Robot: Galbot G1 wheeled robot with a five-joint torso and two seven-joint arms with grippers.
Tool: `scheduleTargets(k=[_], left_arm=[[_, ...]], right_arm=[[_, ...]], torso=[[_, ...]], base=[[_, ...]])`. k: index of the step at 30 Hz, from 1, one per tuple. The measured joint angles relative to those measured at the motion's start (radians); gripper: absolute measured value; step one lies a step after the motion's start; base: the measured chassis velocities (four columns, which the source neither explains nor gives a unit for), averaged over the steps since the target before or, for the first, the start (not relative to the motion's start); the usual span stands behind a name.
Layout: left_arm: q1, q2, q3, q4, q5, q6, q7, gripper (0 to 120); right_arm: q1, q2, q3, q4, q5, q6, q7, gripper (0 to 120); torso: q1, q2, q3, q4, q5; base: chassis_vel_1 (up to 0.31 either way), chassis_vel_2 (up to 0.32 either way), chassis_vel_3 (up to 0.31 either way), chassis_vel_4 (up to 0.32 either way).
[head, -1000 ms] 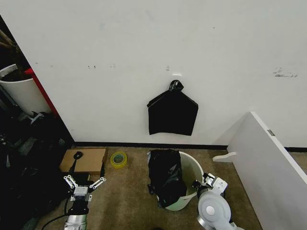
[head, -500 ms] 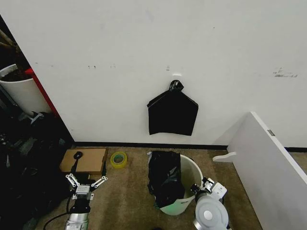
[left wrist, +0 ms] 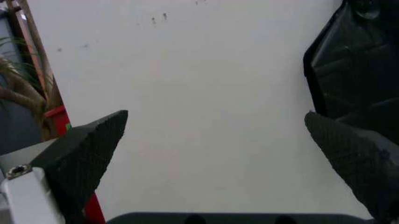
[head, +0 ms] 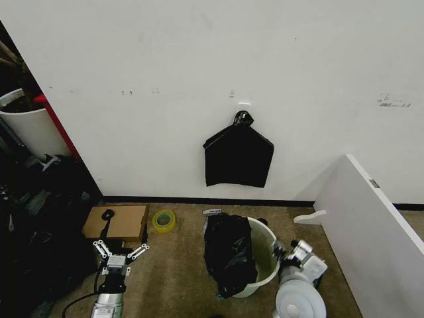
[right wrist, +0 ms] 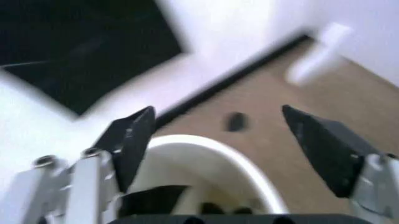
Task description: Place the garbage bag over the trash bin.
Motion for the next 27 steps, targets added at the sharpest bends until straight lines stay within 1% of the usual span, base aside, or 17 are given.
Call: scheduleTargets(k=[1,2,3,5,6,7,8,10,13,15,16,17,18,20,21,25,27], left_arm=[[-0.001,-0.002,0.001,0.001,0.002,0.0,0.0,100],[-0.002,-0.006,0.001,0.002,0.006,0.001,0.001,100],[-0.002,-0.007,0.002,0.003,0.007,0.001,0.002,100],[-0.003,-0.013,0.002,0.006,0.015,0.002,0.002,100],[-0.003,-0.013,0.002,0.006,0.015,0.002,0.002,100],[-0.003,-0.014,0.002,0.006,0.016,0.002,0.002,100],[-0.001,-0.016,0.002,0.007,0.018,0.002,0.002,100],[0.003,-0.018,0.0,0.007,0.02,0.002,0.002,100],[0.008,-0.018,-0.005,0.007,0.021,0.002,0.0,100],[0.009,-0.017,-0.006,0.007,0.021,0.001,-0.001,100],[0.011,-0.015,-0.008,0.006,0.021,0.001,-0.002,100],[0.011,-0.015,-0.009,0.006,0.021,0.001,-0.003,100],[0.013,-0.013,-0.011,0.006,0.021,0.001,-0.005,100],[0.013,-0.013,-0.011,0.006,0.02,0.001,-0.007,100],[0.013,-0.013,-0.011,0.006,0.02,0.001,-0.007,100],[0.011,-0.02,-0.002,0.007,0.022,0.001,-0.005,100],[0.01,-0.024,0.001,0.007,0.026,0.001,-0.004,100]], right_arm=[[0.002,-0.013,-0.001,0.008,0.006,-0.016,-0.032,83],[0.01,-0.049,-0.004,0.025,0.036,-0.071,-0.105,88],[0.015,-0.063,-0.005,0.032,0.057,-0.101,-0.132,90],[0.069,-0.111,-0.008,0.047,0.192,-0.309,-0.205,98],[0.069,-0.111,-0.008,0.047,0.192,-0.309,-0.205,98],[0.08,-0.115,-0.009,0.045,0.209,-0.339,-0.21,99],[0.122,-0.124,-0.015,0.022,0.251,-0.443,-0.226,97],[0.169,-0.128,-0.028,-0.017,0.267,-0.523,-0.245,93],[0.218,-0.128,-0.045,-0.061,0.258,-0.571,-0.268,82],[0.227,-0.127,-0.049,-0.07,0.251,-0.575,-0.272,81],[0.236,-0.125,-0.053,-0.082,0.239,-0.578,-0.276,74],[0.237,-0.125,-0.053,-0.084,0.237,-0.578,-0.276,72],[0.24,-0.125,-0.055,-0.099,0.22,-0.578,-0.282,64],[0.238,-0.127,-0.054,-0.108,0.205,-0.573,-0.291,59],[0.238,-0.127,-0.054,-0.108,0.205,-0.573,-0.291,59],[0.225,-0.133,-0.042,-0.128,0.174,-0.546,-0.325,40],[0.221,-0.134,-0.039,-0.131,0.164,-0.541,-0.338,36]], torso=[[0.0,0.0,0.0,0.0001,-0.0002],[0.0,0.0,0.0,0.0002,-0.0001],[0.0,0.0,0.0,0.0002,-0.0001],[0.0,0.0,0.0,0.0001,0.0],[0.0,0.0,0.0,0.0001,0.0],[0.0,0.0,0.0,0.0002,-0.0001],[0.0,0.0,0.0,0.0004,-0.0001],[0.0,0.0,0.0,0.0004,0.0001],[0.0,0.0,0.0,0.0003,0.0],[0.0,0.0,0.0,0.0003,0.0],[0.0,0.0,0.0,0.0003,-0.0001],[0.0,0.0,0.0,0.0003,-0.0001],[0.0,0.0,0.0,0.0001,-0.0001],[0.0,0.0,0.0,0.0001,-0.0001],[0.0,0.0,0.0,0.0001,-0.0001],[0.0,0.0,0.0,0.0,-0.0001],[0.0,0.0,0.0,0.0,-0.0001]], base=[[0.0,0.0,0.0,0.0],[0.0,0.0,0.0,0.0],[0.0,0.0,0.0,0.0],[0.0,0.0,0.0,0.0],[0.0,0.0,0.0,0.0],[0.0,0.0,0.0,0.0],[0.0,0.0,0.0,0.0],[0.0,0.0,0.0,0.0],[0.0,0.0,0.0,0.0],[0.0,0.0,0.0,0.0],[0.0,0.0,0.0,0.0],[0.0,0.0,0.0,0.0],[0.0,0.0,0.0,0.0],[0.0,0.0,0.0,0.0],[0.0,0.0,0.0,0.0],[0.0,0.0,0.0,0.0],[0.0,0.0,0.0,0.0]])
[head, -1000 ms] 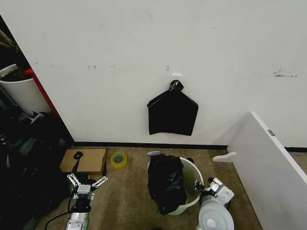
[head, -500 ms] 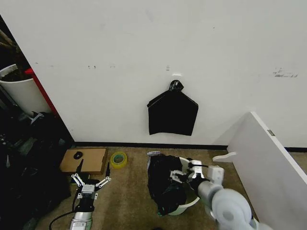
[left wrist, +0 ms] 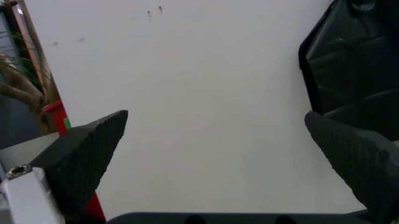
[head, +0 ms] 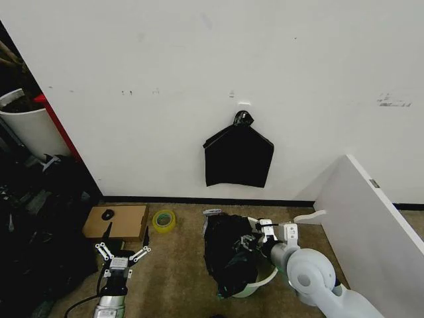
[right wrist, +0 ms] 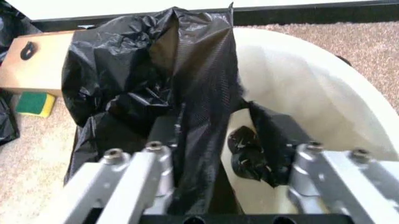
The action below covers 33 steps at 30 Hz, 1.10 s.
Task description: Place the garbage bag over the trash bin.
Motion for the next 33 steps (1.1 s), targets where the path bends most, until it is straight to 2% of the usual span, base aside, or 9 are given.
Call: scheduleTargets(k=[4,7,9,11,13,16,25,29,33], left_arm=[[0.005,-0.016,0.006,-0.007,0.008,0.0,0.015,100],[0.025,-0.016,0.008,-0.03,-0.043,0.001,0.067,100],[0.047,-0.003,0.013,-0.06,-0.167,0.022,0.144,100],[0.069,0.023,0.025,-0.085,-0.324,0.071,0.229,100],[0.075,0.032,0.03,-0.093,-0.364,0.092,0.248,100],[0.094,0.073,0.067,-0.128,-0.536,0.218,0.311,100],[0.069,0.126,0.269,-0.204,-0.798,0.52,0.323,100],[0.046,0.143,0.332,-0.218,-0.882,0.617,0.305,100],[0.01,0.15,0.412,-0.224,-0.994,0.743,0.222,100]], right_arm=[[-0.007,-0.001,0.006,-0.003,-0.021,0.004,-0.028,22],[-0.01,-0.005,0.007,-0.002,-0.039,0.008,-0.037,11],[-0.011,-0.009,0.007,-0.002,-0.059,0.023,-0.039,1],[-0.012,-0.014,0.008,-0.008,-0.083,0.044,-0.042,0],[-0.013,-0.017,0.009,-0.01,-0.09,0.052,-0.044,0],[-0.025,-0.028,0.014,-0.015,-0.122,0.074,-0.056,0],[-0.068,-0.041,0.017,-0.018,-0.207,0.142,-0.068,0],[-0.074,-0.04,0.015,-0.017,-0.226,0.152,-0.071,0],[-0.077,-0.044,0.006,-0.013,-0.238,0.157,-0.077,0]], torso=[[0.0,0.0,0.0,0.0,-0.0001],[0.0,0.0,0.0,0.0001,-0.0001],[0.0,0.0,0.0,0.0001,0.0001],[0.0,0.0,0.0,0.0004,0.0],[0.0,0.0,0.0,0.0003,0.0002],[0.0,0.0,0.0,0.0003,0.0001],[0.0,0.0,0.0,0.0,-0.0001],[0.0,0.0,0.0,0.0,0.0002],[0.0,0.0,0.0,0.0003,0.0001]], base=[[0.0,0.0,0.0,0.0],[0.0,0.0,0.0,0.0],[0.0,0.0,0.0,0.0],[0.0,0.0,0.0,0.0],[0.0,0.0,0.0,0.0],[0.0,0.0,0.0,0.0],[0.0,0.0,0.0,0.0],[0.0,0.0,0.0,0.0],[0.0,0.0,0.0,0.0]])
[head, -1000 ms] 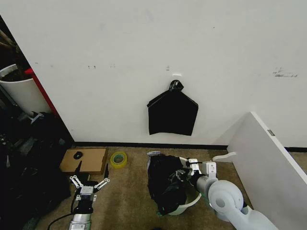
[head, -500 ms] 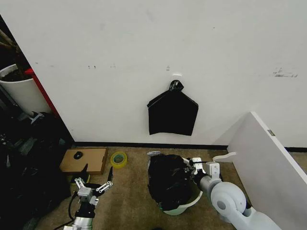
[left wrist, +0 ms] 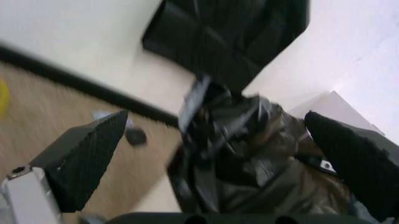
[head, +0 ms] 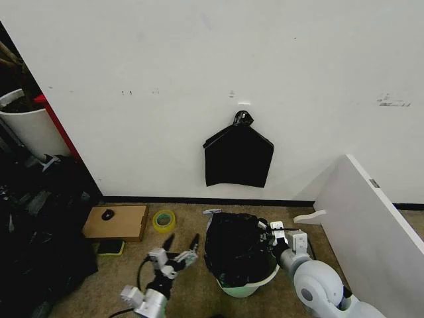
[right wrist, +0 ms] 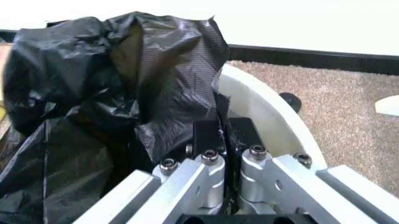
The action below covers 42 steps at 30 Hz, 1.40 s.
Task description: Place the garbage bag over the trash bin.
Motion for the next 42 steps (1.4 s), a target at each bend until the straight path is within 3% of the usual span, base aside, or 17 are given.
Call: scheduleTargets(k=[10,15,21,30,40,42], left_arm=[[-0.089,-0.02,0.094,-0.026,-0.067,0.231,-0.25,100],[-0.139,-0.028,0.153,-0.057,-0.051,0.37,-0.473,97],[-0.189,-0.051,0.19,-0.041,-0.042,0.391,-0.585,95],[-0.268,-0.092,0.256,0.002,0.016,0.508,-0.77,94],[-0.299,-0.125,0.272,0.075,0.055,0.516,-0.794,94],[-0.301,-0.128,0.273,0.081,0.056,0.524,-0.795,84]], right_arm=[[-0.016,-0.003,-0.027,-0.006,-0.07,0.023,-0.026,0],[-0.022,-0.005,-0.03,-0.004,-0.081,0.023,-0.027,0],[-0.029,-0.004,-0.032,0.006,-0.083,0.023,-0.028,0],[-0.042,-0.004,-0.032,0.016,-0.091,0.021,-0.028,0],[-0.046,-0.005,-0.032,0.02,-0.094,0.02,-0.028,0],[-0.046,-0.004,-0.032,0.022,-0.094,0.021,-0.028,0]], torso=[[0.0,0.0,0.0,-0.0001,0.0],[0.0,0.0,0.0,-0.0002,0.0],[0.0,0.0,0.0,-0.0001,0.0],[0.0,0.0,0.0,-0.0001,0.0001],[0.0,0.0,0.0,-0.0003,0.0012],[0.0,0.0,0.0,-0.0001,0.0013]], base=[[0.0,0.0,0.0,0.0],[0.0,0.0,0.0,0.0],[0.0,0.0,0.0,0.0],[0.0,0.0,0.0,0.0],[0.0,0.0,0.0,0.0],[0.0,0.0,0.0,0.0]])
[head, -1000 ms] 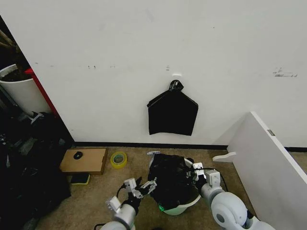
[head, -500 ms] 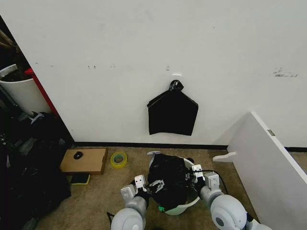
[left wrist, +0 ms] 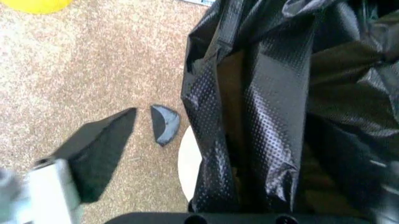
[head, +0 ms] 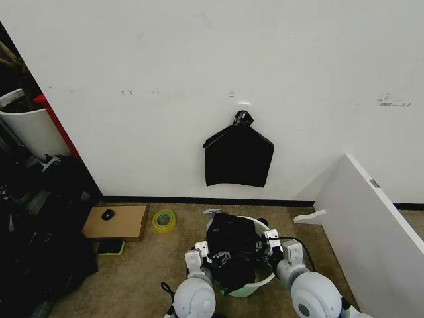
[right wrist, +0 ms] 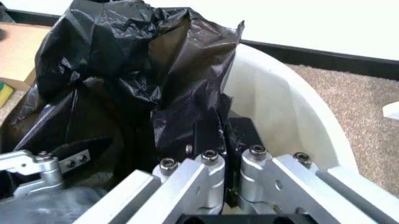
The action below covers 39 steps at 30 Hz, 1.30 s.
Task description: Place the garbage bag over the trash bin.
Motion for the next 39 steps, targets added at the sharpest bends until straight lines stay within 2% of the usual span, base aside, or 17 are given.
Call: scheduleTargets(k=[6,10,14,17,20,23,33,36,39], left_arm=[[-0.002,-0.01,-0.006,0.006,-0.016,0.004,0.005,67],[0.0,-0.019,-0.025,-0.006,-0.058,0.015,0.019,47],[-0.003,-0.014,-0.035,-0.011,-0.075,0.027,0.021,37],[-0.009,0.001,-0.05,-0.019,-0.084,0.06,0.021,22],[-0.012,0.011,-0.061,-0.027,-0.088,0.079,0.02,15],[-0.023,0.032,-0.078,-0.04,-0.118,0.116,0.012,3],[-0.062,0.086,-0.13,-0.066,-0.158,0.152,-0.013,0],[-0.056,0.097,-0.152,-0.077,-0.147,0.132,0.02,0],[-0.037,0.109,-0.188,-0.083,-0.085,0.064,0.109,0]], right_arm=[[-0.007,0.0,0.001,0.002,-0.008,0.008,-0.003,0],[-0.012,-0.005,0.001,0.001,-0.035,0.028,-0.017,0],[-0.012,-0.006,0.0,0.002,-0.041,0.031,-0.021,0],[-0.012,-0.007,-0.002,0.006,-0.042,0.031,-0.022,0],[-0.012,-0.007,-0.004,0.01,-0.042,0.031,-0.022,0],[-0.013,-0.007,-0.006,0.017,-0.042,0.031,-0.022,0],[-0.037,-0.016,-0.014,0.036,-0.067,0.107,-0.066,0],[-0.045,-0.017,-0.017,0.036,-0.089,0.134,-0.082,0],[-0.051,-0.011,-0.023,0.024,-0.128,0.219,-0.107,0]], torso=[[0.0,0.0,0.0,-0.0001,-0.0008],[0.0,0.0,0.0,0.0002,-0.0029],[0.0,0.0,0.0,0.0001,-0.0023],[0.0,0.0,0.0,0.0,-0.0024],[0.0,0.0,0.0,0.0,-0.0019],[0.0,0.0,0.0,0.0001,-0.0017],[0.0,0.0,0.0,0.0001,-0.0013],[0.0,0.0,0.0,0.0,-0.0014],[0.0,0.0,0.0,0.0,-0.0015]], base=[[0.0,0.0,0.0,0.0],[0.0,0.0,0.0,0.0],[0.0,0.0,0.0,0.0],[0.0,0.0,0.0,0.0],[0.0,0.0,0.0,0.0],[0.0,0.0,0.0,0.0],[0.0,0.0,0.0,0.0],[0.0,0.0,0.0,0.0],[0.0,0.0,0.0,0.0]])
